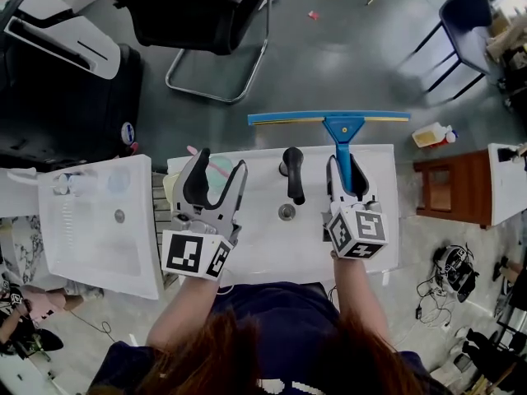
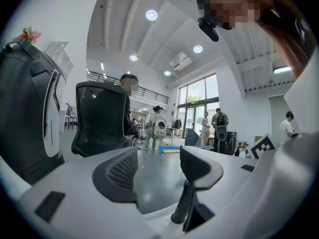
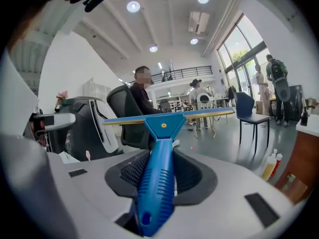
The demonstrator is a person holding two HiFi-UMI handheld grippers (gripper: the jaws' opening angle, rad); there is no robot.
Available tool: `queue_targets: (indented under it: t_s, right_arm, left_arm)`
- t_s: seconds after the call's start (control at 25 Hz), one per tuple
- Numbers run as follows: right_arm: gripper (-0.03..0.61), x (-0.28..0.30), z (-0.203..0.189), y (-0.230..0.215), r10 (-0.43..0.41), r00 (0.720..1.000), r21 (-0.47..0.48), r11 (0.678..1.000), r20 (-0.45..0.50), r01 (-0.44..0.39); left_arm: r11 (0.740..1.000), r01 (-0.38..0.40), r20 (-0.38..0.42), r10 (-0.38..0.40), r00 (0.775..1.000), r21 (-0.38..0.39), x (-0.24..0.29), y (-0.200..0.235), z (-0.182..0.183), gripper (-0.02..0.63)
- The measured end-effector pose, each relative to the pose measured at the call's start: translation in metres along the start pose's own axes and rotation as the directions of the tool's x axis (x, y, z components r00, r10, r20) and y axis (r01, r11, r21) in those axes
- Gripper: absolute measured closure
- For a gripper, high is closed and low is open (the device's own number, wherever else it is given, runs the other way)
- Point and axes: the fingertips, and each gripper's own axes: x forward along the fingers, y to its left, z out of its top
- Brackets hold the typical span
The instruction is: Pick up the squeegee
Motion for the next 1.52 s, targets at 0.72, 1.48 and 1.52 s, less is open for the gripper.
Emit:
queue_targets:
  t_s: [0.72, 1.48, 1.52]
  right_arm:
    - [0.42, -0.078, 0.103, 0.051, 0.05, 0.955, -0.115, 0.993, 0.291, -0.017]
    - [0.421, -0.123, 0.148, 0.065, 0.086, 0.896, -0.145, 0.989, 0.435, -0.025]
    - [0.422, -0.125, 0.149, 0.066, 0.087, 0.894, -0.145, 0.989, 0.439, -0.025]
  left_arm:
    - [0.998, 0.052, 0.055, -0.053, 0.997, 0.034, -0.044, -0.013, 0.038, 0.573]
    - [0.996, 0.058, 0.131, -0.067, 0.989, 0.069, -0.057, -0.032, 0.073, 0.594]
    - [0.996, 0.052, 0.132, -0.061, 0.989, 0.069, -0.058, -0.031, 0.074, 0.594]
